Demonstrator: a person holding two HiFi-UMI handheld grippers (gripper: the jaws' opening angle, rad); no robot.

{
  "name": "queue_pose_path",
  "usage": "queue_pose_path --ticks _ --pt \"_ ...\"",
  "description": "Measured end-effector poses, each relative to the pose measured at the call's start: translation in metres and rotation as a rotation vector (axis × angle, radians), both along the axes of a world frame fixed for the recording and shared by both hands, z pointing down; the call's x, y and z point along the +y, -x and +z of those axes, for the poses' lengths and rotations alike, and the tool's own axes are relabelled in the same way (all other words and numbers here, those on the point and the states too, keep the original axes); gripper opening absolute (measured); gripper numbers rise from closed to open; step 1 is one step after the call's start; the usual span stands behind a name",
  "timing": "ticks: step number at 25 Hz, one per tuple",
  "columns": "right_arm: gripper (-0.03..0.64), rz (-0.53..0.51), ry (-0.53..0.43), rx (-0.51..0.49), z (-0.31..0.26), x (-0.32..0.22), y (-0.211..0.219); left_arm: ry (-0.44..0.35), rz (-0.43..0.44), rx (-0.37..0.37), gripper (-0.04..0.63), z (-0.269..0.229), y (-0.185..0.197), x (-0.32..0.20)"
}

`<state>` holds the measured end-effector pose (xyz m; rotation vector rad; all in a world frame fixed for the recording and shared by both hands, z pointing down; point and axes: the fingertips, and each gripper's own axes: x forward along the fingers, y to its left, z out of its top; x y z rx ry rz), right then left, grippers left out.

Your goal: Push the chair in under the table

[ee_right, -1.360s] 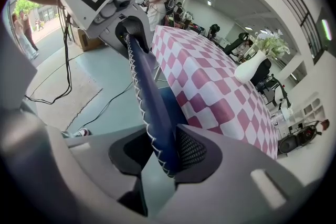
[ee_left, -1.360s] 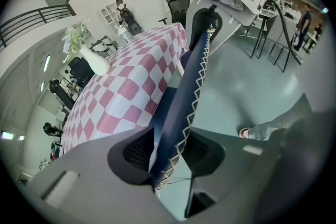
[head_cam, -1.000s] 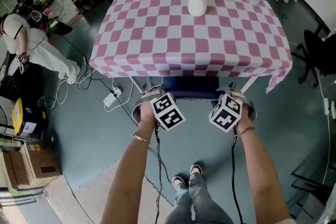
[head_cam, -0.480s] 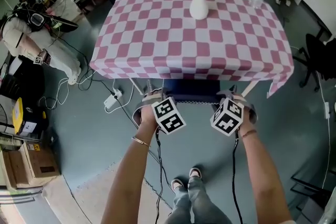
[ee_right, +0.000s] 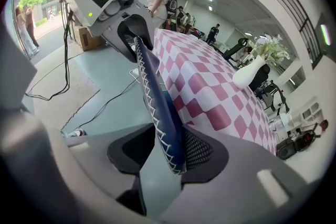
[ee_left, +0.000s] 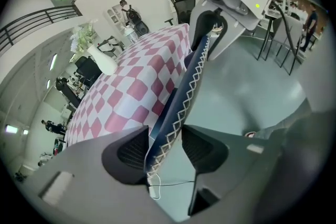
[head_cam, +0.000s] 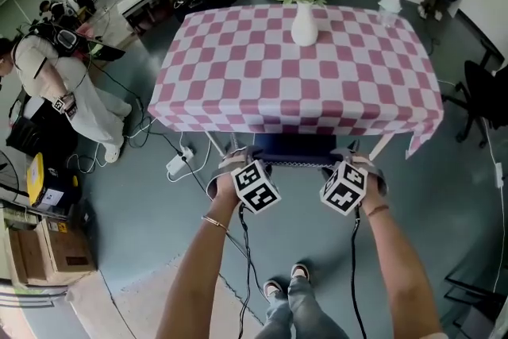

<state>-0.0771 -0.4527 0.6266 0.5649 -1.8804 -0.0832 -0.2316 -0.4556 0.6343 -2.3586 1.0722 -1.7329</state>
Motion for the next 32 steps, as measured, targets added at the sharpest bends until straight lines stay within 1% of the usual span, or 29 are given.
queue_pose_path --ticks 5,7,10,13,15,17,21,23,26,29,32 --pt "0.147 0.048 0.016 -0.103 -0.024 0.005 0.001 -0.042 -0.056 0.152 0.198 -0.032 -0.002 0.011" --pt "0.147 0.074 0.014 -0.158 -0.036 0.01 0.002 -0.049 -0.083 0.214 0.198 -0.044 -0.001 0.018" --pt "0.147 0.139 0.008 -0.285 -0.06 0.016 0.004 -0.07 -0.136 0.32 0.198 -0.064 0.001 0.03" --pt "0.147 0.231 -0.027 -0.417 -0.091 0.021 0.003 -0.111 -0.197 0.435 0.198 -0.093 0.004 0.039" --pt "0.146 0.288 -0.06 -0.496 -0.112 0.027 0.001 -0.151 -0.235 0.52 0.196 -0.116 0.003 0.046" --pt "0.146 0.334 -0.094 -0.576 -0.134 0.038 -0.001 -0.194 -0.271 0.584 0.196 -0.139 0.003 0.058" --pt "0.146 0.41 -0.168 -0.726 -0.174 0.069 -0.006 -0.296 -0.338 0.666 0.196 -0.178 0.005 0.085" --pt "0.146 0.462 -0.207 -0.804 -0.194 0.086 -0.011 -0.362 -0.373 0.716 0.173 -0.2 0.008 0.097" --pt "0.144 0.551 -0.273 -0.917 -0.225 0.113 -0.025 -0.459 -0.422 0.782 0.162 -0.232 0.013 0.12" --pt "0.143 0.629 -0.327 -0.996 -0.248 0.143 -0.044 -0.53 -0.48 0.846 0.141 -0.258 0.021 0.147" --pt "0.135 0.698 -0.377 -1.04 -0.267 0.175 -0.062 -0.589 -0.529 0.903 0.097 -0.28 0.027 0.177"
